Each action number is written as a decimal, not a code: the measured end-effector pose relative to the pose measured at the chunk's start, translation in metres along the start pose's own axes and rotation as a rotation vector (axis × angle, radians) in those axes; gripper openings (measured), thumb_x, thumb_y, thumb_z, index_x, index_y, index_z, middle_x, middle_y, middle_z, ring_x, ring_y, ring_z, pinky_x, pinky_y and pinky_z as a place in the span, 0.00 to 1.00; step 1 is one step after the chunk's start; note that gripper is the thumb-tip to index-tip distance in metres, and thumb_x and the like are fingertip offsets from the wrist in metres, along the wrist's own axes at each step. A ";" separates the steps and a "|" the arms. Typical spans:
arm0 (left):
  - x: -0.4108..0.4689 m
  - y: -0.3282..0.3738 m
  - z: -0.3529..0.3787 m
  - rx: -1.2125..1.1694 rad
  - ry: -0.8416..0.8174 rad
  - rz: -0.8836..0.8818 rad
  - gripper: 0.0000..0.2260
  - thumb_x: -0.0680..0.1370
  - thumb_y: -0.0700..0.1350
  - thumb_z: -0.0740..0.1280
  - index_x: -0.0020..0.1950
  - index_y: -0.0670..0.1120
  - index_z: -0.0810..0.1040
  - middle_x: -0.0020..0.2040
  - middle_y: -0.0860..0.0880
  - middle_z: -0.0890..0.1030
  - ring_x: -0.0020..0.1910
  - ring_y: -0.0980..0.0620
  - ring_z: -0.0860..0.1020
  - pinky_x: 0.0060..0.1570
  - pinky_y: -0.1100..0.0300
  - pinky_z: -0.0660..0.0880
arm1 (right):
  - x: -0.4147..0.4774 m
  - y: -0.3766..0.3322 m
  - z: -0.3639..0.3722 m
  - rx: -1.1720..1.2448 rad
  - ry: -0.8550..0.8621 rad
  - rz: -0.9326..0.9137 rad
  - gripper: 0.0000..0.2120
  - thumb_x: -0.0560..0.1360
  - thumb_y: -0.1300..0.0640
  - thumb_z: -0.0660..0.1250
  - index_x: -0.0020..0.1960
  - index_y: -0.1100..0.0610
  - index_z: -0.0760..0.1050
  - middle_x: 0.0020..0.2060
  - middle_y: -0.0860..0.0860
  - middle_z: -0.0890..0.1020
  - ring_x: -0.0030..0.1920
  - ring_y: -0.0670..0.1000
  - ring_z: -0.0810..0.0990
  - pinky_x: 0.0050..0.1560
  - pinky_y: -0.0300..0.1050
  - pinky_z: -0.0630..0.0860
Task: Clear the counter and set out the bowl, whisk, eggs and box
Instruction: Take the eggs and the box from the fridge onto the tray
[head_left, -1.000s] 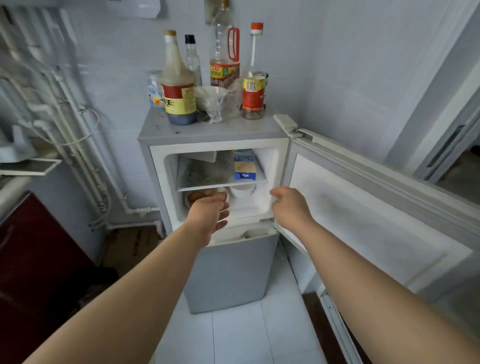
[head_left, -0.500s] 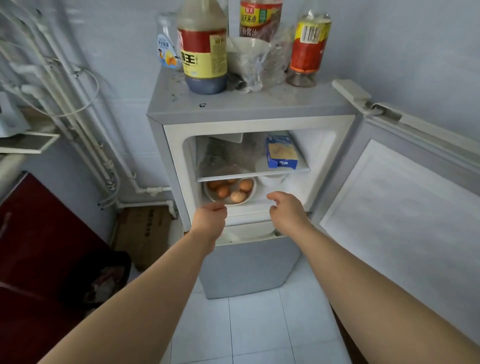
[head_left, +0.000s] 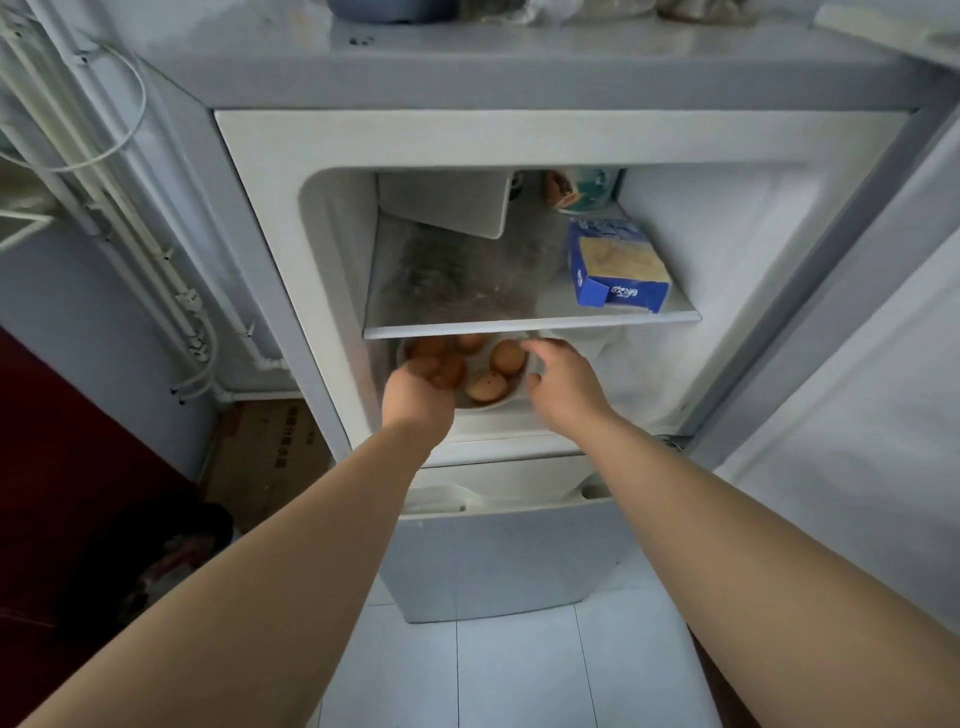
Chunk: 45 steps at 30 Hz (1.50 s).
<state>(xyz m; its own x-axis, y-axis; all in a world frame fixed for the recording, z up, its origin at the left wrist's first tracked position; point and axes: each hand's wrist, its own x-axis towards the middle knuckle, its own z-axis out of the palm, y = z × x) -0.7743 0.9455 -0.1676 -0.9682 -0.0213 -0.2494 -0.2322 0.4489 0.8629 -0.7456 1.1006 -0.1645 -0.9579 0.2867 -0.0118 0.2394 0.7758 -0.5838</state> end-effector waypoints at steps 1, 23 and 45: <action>0.010 -0.004 0.004 0.014 0.005 0.012 0.14 0.77 0.39 0.63 0.62 0.47 0.78 0.52 0.49 0.80 0.45 0.49 0.75 0.44 0.60 0.70 | 0.009 0.003 0.006 -0.016 -0.003 -0.013 0.21 0.78 0.62 0.60 0.70 0.52 0.69 0.68 0.54 0.72 0.66 0.56 0.71 0.66 0.48 0.69; 0.062 -0.009 0.039 0.324 -0.035 0.147 0.12 0.77 0.37 0.61 0.59 0.46 0.75 0.50 0.46 0.78 0.48 0.47 0.75 0.46 0.61 0.67 | 0.069 0.028 0.037 -0.194 -0.132 -0.280 0.24 0.72 0.64 0.66 0.67 0.53 0.71 0.63 0.57 0.73 0.60 0.58 0.74 0.61 0.47 0.72; -0.037 0.019 0.014 0.211 0.068 0.049 0.14 0.78 0.42 0.62 0.63 0.45 0.71 0.57 0.45 0.77 0.50 0.46 0.75 0.48 0.58 0.70 | -0.008 -0.004 -0.012 -0.014 -0.146 -0.136 0.19 0.77 0.61 0.64 0.67 0.57 0.68 0.58 0.58 0.74 0.60 0.58 0.72 0.62 0.49 0.70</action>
<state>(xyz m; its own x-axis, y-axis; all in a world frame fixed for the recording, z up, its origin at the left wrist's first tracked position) -0.7412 0.9675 -0.1481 -0.9835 -0.0518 -0.1736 -0.1672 0.6279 0.7601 -0.7368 1.1025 -0.1523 -0.9941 0.0952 -0.0514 0.1074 0.8100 -0.5765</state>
